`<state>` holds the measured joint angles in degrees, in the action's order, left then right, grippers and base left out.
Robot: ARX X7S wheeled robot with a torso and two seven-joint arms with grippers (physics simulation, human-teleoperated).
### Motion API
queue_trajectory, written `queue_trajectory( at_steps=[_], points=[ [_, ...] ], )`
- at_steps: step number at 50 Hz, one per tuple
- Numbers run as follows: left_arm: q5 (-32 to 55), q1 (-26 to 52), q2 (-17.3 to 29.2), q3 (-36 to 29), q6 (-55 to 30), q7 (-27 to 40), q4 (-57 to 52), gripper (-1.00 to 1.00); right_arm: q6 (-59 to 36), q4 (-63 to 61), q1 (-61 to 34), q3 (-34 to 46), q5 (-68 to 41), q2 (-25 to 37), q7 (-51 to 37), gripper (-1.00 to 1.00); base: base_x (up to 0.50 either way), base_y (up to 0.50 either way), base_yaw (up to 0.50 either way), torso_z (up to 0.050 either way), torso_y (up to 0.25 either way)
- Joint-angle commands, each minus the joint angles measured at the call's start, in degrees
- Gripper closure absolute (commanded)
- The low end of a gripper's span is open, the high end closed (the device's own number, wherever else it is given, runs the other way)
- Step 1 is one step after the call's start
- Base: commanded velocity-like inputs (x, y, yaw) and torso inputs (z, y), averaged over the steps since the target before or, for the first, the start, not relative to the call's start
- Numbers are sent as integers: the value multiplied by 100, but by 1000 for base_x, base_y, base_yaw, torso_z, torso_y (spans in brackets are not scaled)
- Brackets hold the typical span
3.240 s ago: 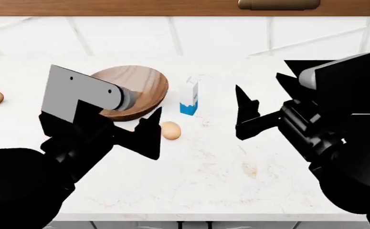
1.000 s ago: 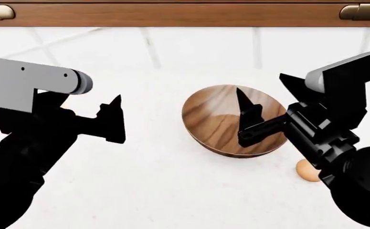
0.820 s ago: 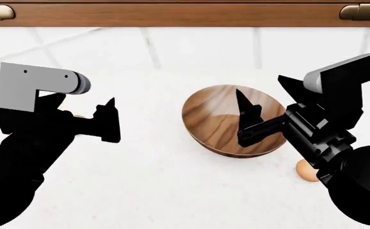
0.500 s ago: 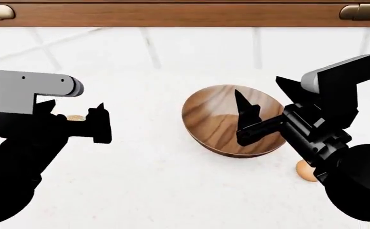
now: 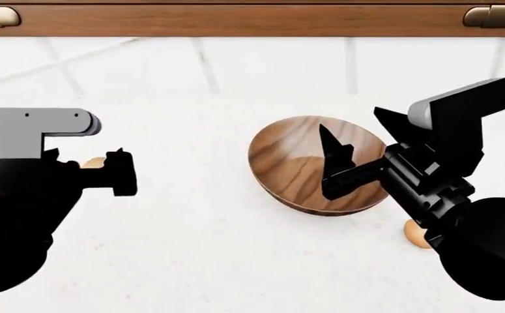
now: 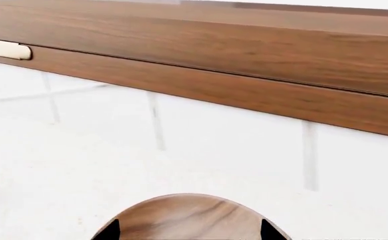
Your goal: Place the eggs and milk next to the bowl.
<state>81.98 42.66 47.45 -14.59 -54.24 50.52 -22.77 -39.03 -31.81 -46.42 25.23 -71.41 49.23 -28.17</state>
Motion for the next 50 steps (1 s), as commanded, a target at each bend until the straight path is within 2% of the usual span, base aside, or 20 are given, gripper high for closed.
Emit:
queue_trajectory(
  at_steps=[1,30,36,50],
  points=[
    [-356,-88,-3,-71,122,-191,366,-100,53,36,57,5,46,-10,33,-100,0,0,0,0,0],
    [-1344,662,-474,-780,153,-1062,1882,-100,84,70,28,-4,63,-18,56,-100,0,0,0,0,0],
    [-1739,807,-773,-1072,338,-1449,2537,-100,151,86,113,-15,117,-2,79,-100,0,0,0,0,0],
    [-1835,773,-893,-1110,518,-1711,2993,-100,137,72,95,-9,109,-5,52,-100,0,0,0,0,0]
  ],
)
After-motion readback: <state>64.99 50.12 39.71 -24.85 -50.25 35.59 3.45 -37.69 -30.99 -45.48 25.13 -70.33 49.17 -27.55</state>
